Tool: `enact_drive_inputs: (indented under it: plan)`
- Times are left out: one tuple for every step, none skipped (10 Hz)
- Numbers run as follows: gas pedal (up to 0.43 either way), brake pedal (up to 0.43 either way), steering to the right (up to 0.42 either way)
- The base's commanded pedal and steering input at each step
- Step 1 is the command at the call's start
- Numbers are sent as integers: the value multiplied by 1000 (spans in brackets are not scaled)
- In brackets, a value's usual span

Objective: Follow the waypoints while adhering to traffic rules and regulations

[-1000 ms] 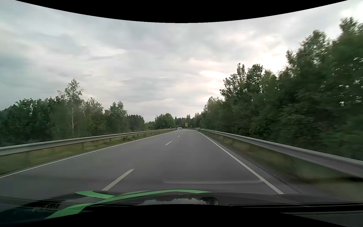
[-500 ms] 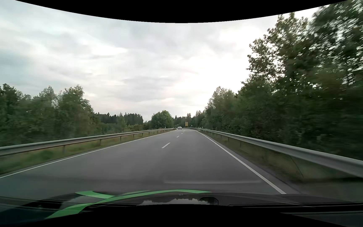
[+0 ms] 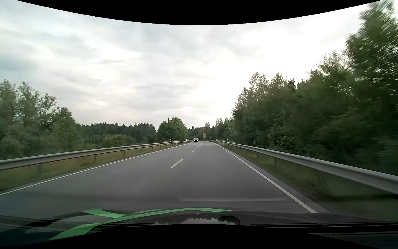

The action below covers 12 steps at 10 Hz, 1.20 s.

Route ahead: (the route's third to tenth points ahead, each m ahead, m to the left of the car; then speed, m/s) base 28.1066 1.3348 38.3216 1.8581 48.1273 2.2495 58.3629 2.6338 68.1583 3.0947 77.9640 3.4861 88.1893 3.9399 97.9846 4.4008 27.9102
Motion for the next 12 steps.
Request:
enact_drive_inputs:
  plan:
    - [331, 0, -3]
    - [311, 0, -3]
    - [311, 0, -3]
    - [311, 0, -3]
    - [319, 0, -3]
    - [331, 0, -3]
    - [350, 0, -3]
    - [350, 0, -3]
    - [350, 0, -3]
    - [339, 0, -4]
    - [311, 0, -4]
    - [299, 0, -5]
